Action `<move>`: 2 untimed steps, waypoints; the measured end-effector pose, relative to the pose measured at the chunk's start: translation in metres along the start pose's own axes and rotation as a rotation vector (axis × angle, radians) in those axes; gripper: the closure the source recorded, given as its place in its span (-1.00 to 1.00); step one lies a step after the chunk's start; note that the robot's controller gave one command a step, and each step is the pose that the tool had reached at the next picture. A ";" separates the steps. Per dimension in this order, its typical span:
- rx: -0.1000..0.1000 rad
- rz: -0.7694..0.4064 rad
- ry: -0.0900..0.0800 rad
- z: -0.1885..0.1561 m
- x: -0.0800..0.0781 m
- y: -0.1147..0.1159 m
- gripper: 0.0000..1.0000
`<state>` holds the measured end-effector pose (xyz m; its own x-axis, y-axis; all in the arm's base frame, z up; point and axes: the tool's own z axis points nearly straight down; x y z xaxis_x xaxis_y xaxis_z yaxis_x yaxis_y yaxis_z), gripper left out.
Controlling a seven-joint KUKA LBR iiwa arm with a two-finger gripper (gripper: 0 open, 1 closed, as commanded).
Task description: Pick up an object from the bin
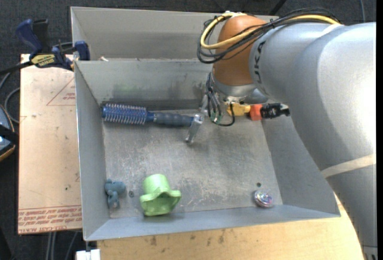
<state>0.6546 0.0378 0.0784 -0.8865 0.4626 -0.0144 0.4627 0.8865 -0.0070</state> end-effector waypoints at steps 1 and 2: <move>0.012 -0.036 0.002 0.000 -0.001 0.005 -1.00; 0.015 0.059 0.003 0.000 0.002 0.012 -1.00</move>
Offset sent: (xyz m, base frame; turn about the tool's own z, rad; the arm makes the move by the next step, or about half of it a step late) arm -0.0005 0.0201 -0.0084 -0.0495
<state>0.6586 0.0495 0.0785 -0.8578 0.5138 -0.0123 0.5139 0.8576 -0.0217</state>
